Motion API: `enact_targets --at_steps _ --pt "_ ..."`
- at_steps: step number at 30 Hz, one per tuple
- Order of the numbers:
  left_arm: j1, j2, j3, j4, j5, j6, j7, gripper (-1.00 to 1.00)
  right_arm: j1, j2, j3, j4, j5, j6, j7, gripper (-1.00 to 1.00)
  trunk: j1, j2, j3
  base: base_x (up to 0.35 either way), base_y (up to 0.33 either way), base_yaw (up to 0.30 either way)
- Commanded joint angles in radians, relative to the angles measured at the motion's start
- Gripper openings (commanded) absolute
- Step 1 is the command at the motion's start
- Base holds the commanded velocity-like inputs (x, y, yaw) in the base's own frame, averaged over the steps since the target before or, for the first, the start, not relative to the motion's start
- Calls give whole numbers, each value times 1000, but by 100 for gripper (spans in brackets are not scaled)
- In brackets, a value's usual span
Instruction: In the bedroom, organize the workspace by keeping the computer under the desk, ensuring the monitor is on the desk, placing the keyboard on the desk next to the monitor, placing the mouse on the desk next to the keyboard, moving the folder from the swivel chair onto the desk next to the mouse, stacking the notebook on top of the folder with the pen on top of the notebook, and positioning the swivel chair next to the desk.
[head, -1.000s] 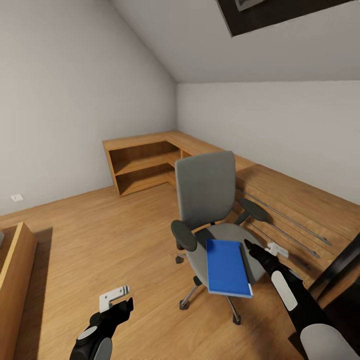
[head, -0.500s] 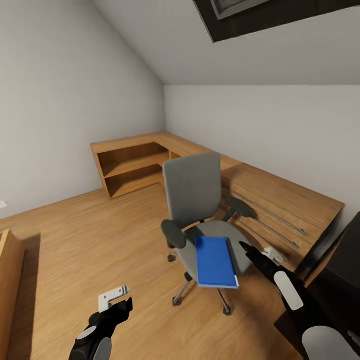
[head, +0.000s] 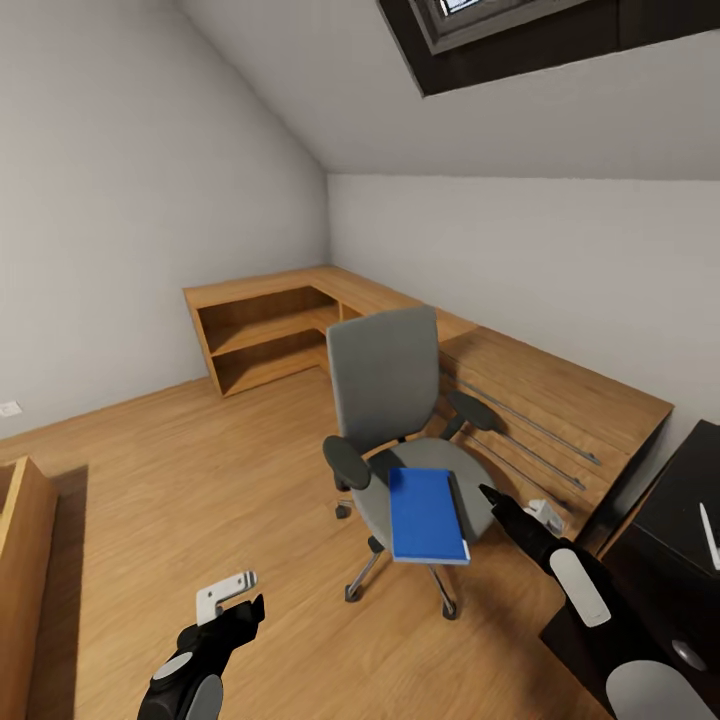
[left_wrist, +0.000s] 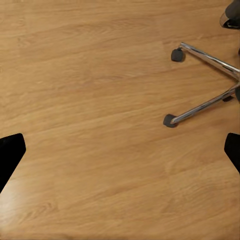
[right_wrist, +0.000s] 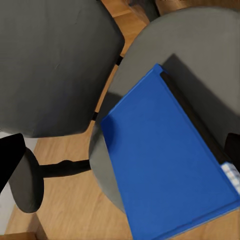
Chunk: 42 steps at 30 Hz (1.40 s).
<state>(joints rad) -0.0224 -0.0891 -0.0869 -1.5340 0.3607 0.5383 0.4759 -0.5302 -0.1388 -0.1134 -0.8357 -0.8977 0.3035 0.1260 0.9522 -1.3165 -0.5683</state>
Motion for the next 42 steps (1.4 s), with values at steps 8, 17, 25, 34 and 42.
enact_targets --at_steps 8,17,25,34,42 --pt "-1 0 -3 -7 11 2 10 100 1 -1 -4 0 -4 5 2 100 0 0 -1 0 0 0" --pt "-1 -5 -5 -23 11 3 13 100 1 -18 -14 57 -8 13 6 100 34 -63 -29 0 0 0" --pt "-1 -6 -5 -24 11 3 13 100 1 -32 -26 98 -12 24 18 100 65 -119 -54 0 0 0" --pt "-1 -6 -5 -24 11 3 13 100 1 -64 -29 154 -60 99 117 100 100 -182 -82 0 0 0" --pt "-1 -6 -5 -22 11 3 13 100 0 -85 -29 197 -78 134 166 100 130 -238 -107 0 0 0"
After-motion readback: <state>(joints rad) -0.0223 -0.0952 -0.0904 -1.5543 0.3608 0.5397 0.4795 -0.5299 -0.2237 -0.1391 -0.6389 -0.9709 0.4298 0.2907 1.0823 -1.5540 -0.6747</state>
